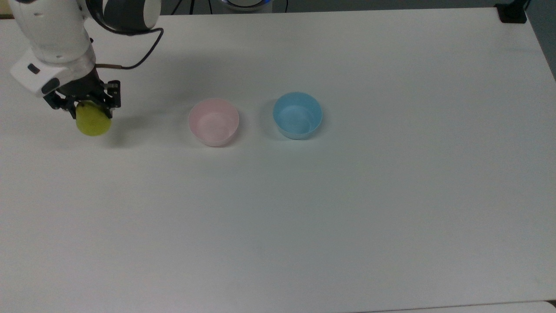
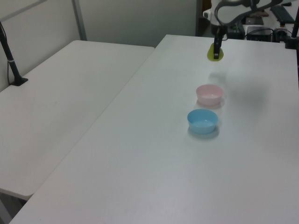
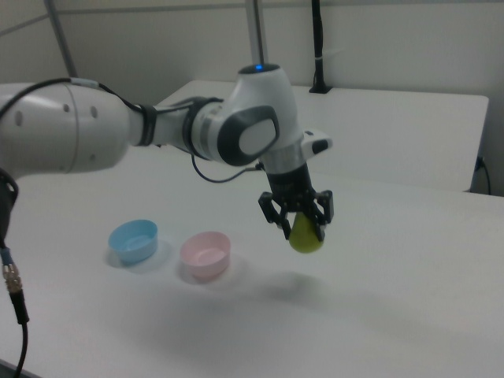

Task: Place the pear in the bowl
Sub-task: 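Lift the grasped pear up off the table, then carry the pear over the pink bowl and lower it in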

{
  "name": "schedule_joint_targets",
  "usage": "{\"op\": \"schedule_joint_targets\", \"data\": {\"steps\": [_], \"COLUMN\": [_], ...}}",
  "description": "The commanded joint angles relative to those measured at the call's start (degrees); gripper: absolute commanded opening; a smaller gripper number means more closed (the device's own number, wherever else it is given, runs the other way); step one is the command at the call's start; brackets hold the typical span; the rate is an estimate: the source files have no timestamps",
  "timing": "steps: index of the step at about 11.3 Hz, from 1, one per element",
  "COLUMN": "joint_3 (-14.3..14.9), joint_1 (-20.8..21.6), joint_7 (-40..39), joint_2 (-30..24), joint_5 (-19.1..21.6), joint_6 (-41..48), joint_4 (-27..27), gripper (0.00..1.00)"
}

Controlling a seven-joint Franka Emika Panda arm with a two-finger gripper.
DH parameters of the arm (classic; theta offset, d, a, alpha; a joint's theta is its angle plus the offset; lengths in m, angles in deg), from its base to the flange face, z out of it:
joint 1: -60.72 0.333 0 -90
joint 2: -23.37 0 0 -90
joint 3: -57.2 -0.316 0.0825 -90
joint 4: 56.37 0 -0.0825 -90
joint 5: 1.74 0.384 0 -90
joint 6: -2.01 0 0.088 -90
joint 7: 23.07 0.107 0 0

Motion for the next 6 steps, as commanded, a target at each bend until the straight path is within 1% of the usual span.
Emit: {"op": "schedule_joint_targets", "data": {"steps": [1, 4, 5, 6], "joint_3": [-0.41, -0.50, -0.50, -0.50], "joint_1": [1.88, 6.53, 8.55, 10.92], "joint_7": [0.90, 8.53, 10.12, 13.53], "joint_2": [-7.55, -12.31, -13.19, -13.63], "joint_5": [0.38, 0.38, 0.38, 0.38], "joint_6": [6.99, 12.80, 14.64, 16.23], "joint_4": [-1.55, -1.64, -1.81, -1.90], "gripper": [0.35, 0.35, 0.35, 0.35]}}
